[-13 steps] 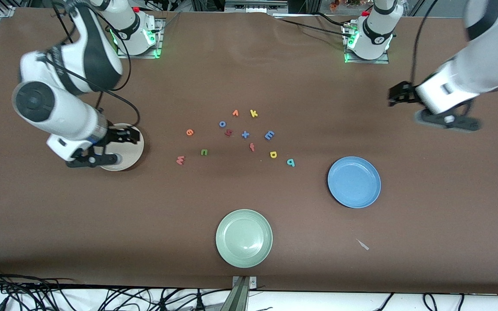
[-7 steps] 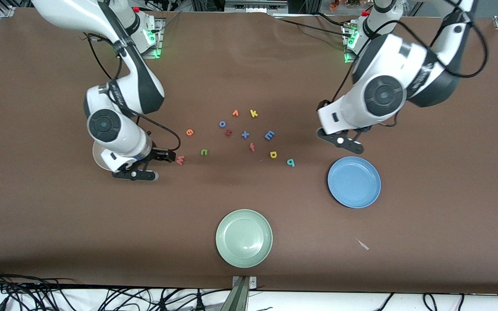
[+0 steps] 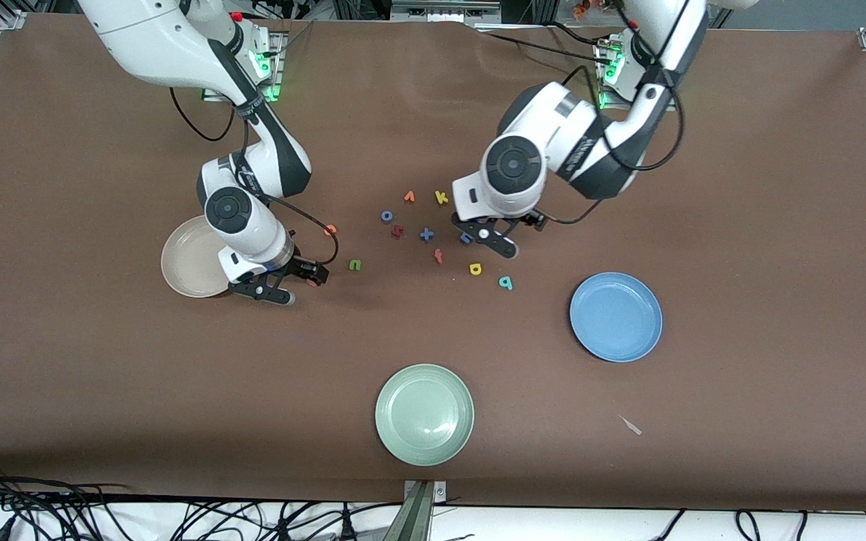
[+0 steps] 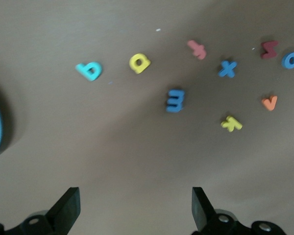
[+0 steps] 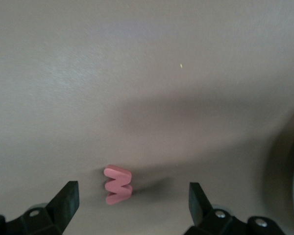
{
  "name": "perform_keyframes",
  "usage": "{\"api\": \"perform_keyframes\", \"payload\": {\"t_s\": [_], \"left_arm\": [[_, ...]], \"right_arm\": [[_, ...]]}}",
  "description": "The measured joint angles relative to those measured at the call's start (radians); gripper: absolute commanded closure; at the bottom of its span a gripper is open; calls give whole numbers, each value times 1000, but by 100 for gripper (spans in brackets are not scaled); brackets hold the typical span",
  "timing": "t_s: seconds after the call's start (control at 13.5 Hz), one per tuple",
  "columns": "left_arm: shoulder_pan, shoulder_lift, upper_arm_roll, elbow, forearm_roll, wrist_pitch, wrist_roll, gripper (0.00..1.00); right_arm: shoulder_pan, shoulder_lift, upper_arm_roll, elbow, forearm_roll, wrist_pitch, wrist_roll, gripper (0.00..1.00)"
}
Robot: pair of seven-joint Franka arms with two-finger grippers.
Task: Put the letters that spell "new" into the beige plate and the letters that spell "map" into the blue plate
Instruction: 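Grasp the pink w with the right gripper while the left grasps the m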
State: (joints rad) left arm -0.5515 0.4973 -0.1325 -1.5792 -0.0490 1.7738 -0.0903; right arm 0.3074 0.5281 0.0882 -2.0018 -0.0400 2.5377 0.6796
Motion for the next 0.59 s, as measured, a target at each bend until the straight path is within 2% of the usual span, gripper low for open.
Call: {"api": "perform_keyframes", "payload": {"t_s": [0.15, 0.37, 0.45, 0.59], "left_arm": [[-24, 36, 0, -1, -22, 49, -7, 0], [-73, 83, 0, -1, -28, 108, -49, 0], [-96, 99, 0, -2, -28, 135, -68, 0], [-144, 137, 0, -3, -28, 195, -105, 0]], "right_arm": [[5, 12, 0, 0, 0, 6, 23, 6], [16, 24, 0, 0, 0, 17, 52, 17], [24, 28, 0, 0, 0, 23, 59, 25], [35, 32, 0, 0, 0, 29, 66, 51]]}}
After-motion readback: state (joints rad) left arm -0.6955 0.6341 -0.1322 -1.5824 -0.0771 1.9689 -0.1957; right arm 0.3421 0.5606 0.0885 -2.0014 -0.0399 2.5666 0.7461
